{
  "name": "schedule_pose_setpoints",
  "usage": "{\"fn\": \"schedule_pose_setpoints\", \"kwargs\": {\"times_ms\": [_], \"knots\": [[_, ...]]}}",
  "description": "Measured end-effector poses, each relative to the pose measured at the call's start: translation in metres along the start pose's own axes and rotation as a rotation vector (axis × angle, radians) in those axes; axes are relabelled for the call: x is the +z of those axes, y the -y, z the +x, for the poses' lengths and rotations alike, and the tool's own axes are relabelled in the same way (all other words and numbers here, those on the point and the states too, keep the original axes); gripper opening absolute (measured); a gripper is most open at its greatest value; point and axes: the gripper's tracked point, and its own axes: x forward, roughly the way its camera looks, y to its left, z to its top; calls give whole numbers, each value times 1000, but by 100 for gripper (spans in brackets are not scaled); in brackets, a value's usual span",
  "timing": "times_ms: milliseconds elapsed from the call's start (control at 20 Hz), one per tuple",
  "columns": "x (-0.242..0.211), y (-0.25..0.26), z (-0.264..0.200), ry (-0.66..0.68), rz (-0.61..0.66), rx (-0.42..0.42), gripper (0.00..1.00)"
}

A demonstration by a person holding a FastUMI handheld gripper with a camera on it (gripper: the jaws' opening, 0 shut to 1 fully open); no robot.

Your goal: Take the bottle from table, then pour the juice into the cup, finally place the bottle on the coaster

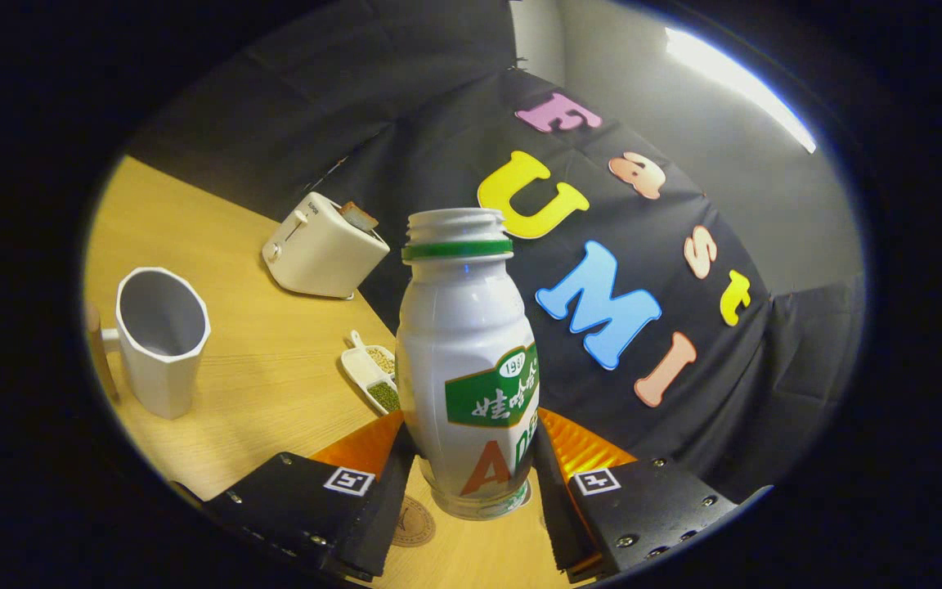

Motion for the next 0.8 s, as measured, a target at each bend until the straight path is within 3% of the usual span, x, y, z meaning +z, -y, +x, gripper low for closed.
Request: {"fn": "schedule_pose_setpoints", "kwargs": {"times_ms": [650, 800], "knots": [[-61, -22, 34, -125, 449, 146, 73], [-71, -24, 37, -158, 502, 152, 74]]}}
